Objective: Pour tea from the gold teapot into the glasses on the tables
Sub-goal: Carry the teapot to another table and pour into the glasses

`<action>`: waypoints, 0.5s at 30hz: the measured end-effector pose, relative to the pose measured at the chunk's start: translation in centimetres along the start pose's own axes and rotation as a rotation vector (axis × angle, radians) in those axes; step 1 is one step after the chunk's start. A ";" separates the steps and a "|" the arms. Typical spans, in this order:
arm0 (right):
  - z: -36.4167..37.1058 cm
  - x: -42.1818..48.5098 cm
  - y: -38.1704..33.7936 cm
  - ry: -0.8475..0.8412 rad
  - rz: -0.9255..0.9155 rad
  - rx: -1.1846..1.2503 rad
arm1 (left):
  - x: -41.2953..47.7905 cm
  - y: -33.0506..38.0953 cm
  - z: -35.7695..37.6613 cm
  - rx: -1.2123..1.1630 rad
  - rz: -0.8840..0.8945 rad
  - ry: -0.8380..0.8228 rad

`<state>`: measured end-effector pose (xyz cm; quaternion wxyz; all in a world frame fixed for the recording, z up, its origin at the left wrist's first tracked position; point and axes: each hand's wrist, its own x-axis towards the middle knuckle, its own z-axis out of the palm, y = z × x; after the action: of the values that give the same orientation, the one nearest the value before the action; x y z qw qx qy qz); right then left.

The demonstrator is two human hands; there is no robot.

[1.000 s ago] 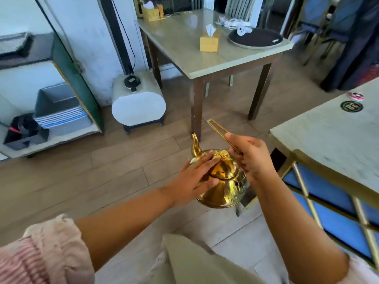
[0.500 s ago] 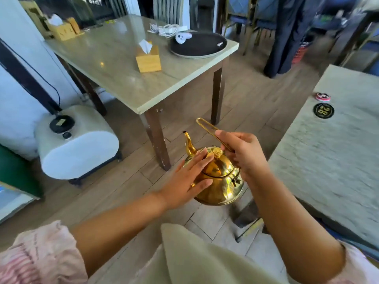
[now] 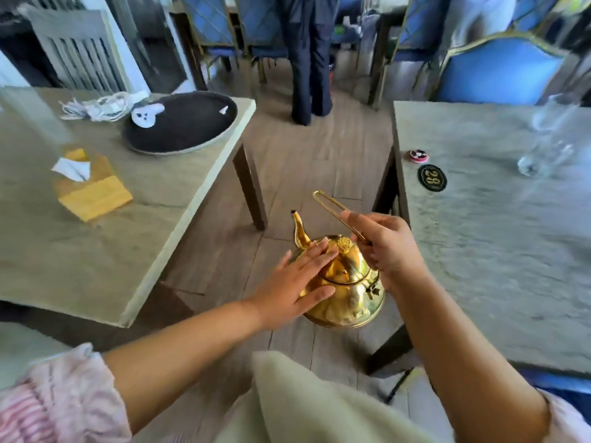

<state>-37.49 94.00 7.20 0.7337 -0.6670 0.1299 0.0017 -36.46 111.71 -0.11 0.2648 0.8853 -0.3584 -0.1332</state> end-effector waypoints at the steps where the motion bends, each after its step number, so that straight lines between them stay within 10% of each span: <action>1: 0.1 0.7 -0.2 0.050 0.002 0.013 | 1.1 -0.7 -0.9 -0.005 0.036 -0.028; 15: -7.2 3.9 -5.3 0.593 -0.089 0.119 | 18.8 0.8 -3.2 -0.088 0.662 -0.006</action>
<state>-34.11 85.73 11.03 0.7009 -0.5992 0.3091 -0.2328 -22.24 99.12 2.09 0.3307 0.7080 -0.6213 -0.0579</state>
